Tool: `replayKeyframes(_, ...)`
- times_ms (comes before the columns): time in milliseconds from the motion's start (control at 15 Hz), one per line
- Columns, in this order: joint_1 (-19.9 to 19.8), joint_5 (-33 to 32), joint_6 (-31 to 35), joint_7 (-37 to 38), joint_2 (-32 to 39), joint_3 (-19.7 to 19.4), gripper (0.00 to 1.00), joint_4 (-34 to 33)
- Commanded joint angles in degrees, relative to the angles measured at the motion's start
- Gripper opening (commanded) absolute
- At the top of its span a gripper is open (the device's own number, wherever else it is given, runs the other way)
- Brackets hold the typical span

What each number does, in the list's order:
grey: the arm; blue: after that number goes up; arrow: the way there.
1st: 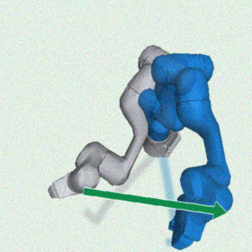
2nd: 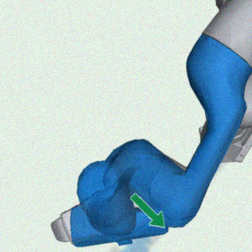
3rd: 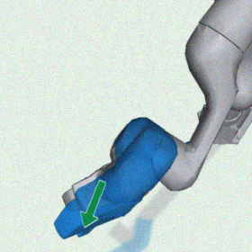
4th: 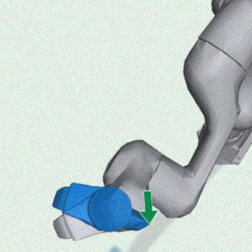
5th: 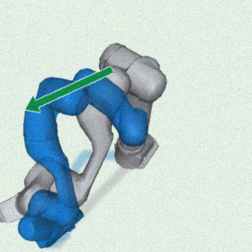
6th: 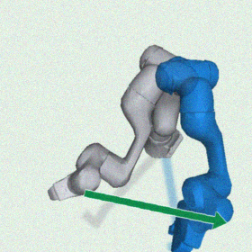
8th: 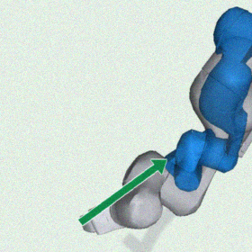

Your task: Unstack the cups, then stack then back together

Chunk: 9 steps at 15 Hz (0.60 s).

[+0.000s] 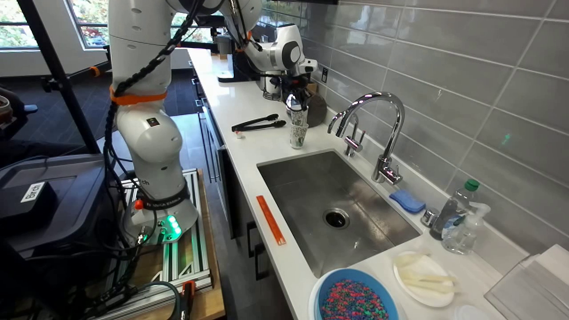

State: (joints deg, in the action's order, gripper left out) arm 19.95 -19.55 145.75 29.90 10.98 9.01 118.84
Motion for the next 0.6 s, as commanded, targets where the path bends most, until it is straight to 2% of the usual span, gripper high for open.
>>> replayKeyframes(0,-0.57,0.92,0.72,-0.62,-2.42,0.15,0.01,1.76)
replayKeyframes(533,-1.72,0.60,0.98,-0.03,-6.86,0.46,0.01,3.94)
